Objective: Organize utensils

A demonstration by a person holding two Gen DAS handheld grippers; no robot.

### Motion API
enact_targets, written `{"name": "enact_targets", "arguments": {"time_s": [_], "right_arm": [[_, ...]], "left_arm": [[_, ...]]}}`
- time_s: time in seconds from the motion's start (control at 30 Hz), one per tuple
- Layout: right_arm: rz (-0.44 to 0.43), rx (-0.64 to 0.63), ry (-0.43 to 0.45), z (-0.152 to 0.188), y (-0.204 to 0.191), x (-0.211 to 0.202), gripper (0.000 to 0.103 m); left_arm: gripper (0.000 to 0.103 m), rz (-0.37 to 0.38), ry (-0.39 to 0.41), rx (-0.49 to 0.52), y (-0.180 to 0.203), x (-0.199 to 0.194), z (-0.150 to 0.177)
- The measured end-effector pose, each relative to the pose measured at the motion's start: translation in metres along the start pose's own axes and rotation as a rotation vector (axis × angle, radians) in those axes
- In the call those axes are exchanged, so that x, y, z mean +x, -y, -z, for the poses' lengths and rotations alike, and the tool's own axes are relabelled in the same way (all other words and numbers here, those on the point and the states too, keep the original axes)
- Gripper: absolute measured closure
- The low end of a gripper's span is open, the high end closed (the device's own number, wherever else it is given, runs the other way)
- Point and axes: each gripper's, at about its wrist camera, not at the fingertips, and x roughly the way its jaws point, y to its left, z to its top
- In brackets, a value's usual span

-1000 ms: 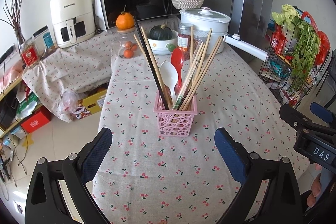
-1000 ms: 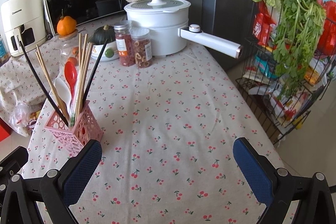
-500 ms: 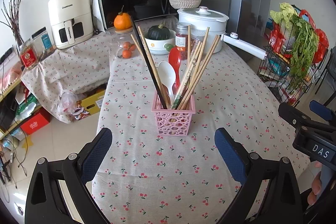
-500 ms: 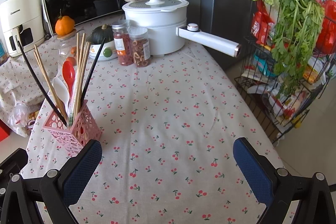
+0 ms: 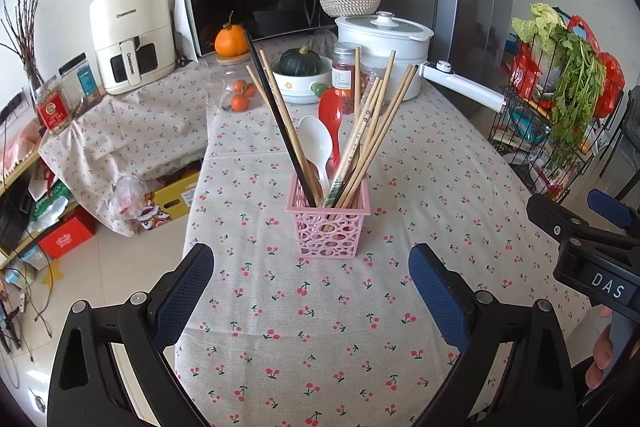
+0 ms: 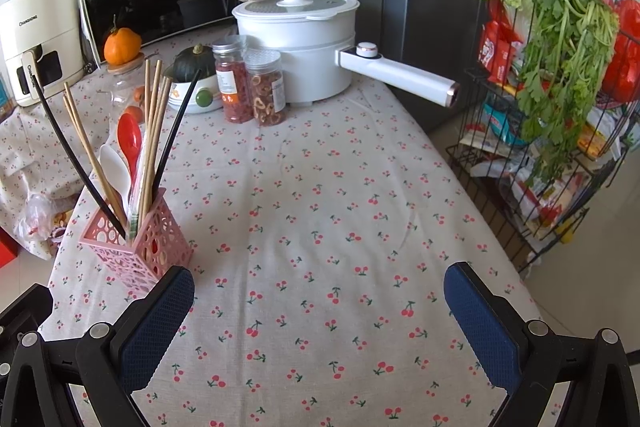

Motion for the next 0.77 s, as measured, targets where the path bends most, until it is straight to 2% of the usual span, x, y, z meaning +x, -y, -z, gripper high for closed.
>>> {"name": "enact_targets", "arguments": {"time_s": [0.77], "right_arm": [[-0.002,-0.001,-0.006,0.0022,0.0023,0.0019,0.0]], "left_arm": [[0.004,0.002,-0.01,0.0,-0.002,0.0055,0.0027]]}}
